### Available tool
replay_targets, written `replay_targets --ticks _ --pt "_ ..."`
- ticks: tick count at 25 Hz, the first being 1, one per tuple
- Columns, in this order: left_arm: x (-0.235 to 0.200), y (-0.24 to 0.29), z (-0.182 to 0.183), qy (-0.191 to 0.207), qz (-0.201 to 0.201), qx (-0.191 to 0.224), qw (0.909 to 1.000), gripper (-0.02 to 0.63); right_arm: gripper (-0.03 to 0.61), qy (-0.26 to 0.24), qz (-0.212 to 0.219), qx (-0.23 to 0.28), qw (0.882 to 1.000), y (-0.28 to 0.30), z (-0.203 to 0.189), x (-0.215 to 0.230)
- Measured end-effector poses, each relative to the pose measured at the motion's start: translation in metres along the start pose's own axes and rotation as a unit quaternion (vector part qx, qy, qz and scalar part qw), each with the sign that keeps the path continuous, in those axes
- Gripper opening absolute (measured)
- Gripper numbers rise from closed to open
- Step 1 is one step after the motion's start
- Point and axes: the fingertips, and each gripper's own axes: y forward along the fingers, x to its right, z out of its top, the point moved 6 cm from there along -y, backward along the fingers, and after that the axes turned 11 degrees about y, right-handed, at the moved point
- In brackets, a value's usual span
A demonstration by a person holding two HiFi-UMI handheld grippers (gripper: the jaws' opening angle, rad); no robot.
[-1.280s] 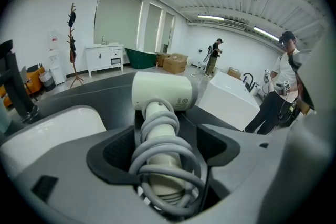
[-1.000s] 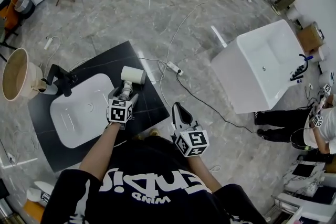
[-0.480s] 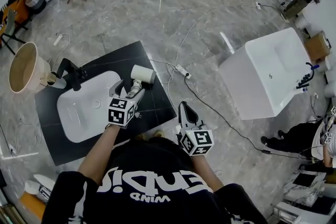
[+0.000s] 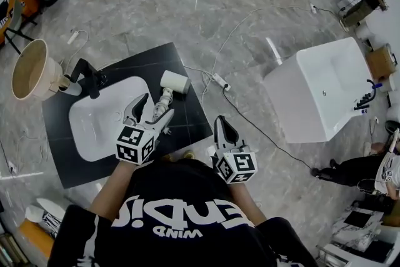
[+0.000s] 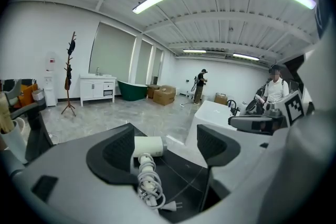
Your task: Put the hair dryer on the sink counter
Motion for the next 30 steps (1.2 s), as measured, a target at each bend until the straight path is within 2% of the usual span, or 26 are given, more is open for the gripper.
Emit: replay_targets --ticks 4,10,11,12,14,15,16,18,30 --pt "0.004 -0.022 0.008 0.003 0.0 0.017 0.9998 0.365 0.023 -0.003 0.001 0.008 1.0 0.001 0.005 -0.002" --pt "-0.001 -0.047 0.001 -0.006 0.017 0.039 0.9991 0.354 0.023 -0.006 -0.002 0.017 1.0 0.004 0.008 -0.005" --pt "-0.003 -0.049 -0.001 -0.006 0.025 0.042 0.9988 0.32 0.023 -0.006 -0.001 0.018 1.0 0.004 0.008 -0.006" --pt "-0.004 -0.051 -0.003 -0.005 0.033 0.045 0.9984 0.261 0.023 -0.006 0.0 0.019 1.0 0.005 0.009 -0.006" --pt "-0.006 -0.053 -0.006 -0.004 0.046 0.051 0.9976 0.194 0.023 -0.008 0.003 0.021 1.0 0.005 0.009 -0.007" --pt "-0.007 -0.053 -0.007 -0.004 0.049 0.054 0.9973 0.111 0.023 -0.009 0.004 0.021 1.0 0.005 0.009 -0.008" --pt "-0.007 -0.053 -0.009 -0.005 0.052 0.056 0.9971 0.069 0.023 -0.01 0.005 0.021 1.0 0.006 0.009 -0.008" --pt "-0.007 -0.053 -0.011 -0.002 0.059 0.057 0.9966 0.025 0.023 -0.012 0.007 0.021 1.0 0.006 0.009 -0.008" --pt "-0.015 -0.047 -0.027 -0.014 0.096 0.059 0.9935 0.008 0.023 -0.017 0.019 0.015 1.0 0.006 -0.001 -0.005"
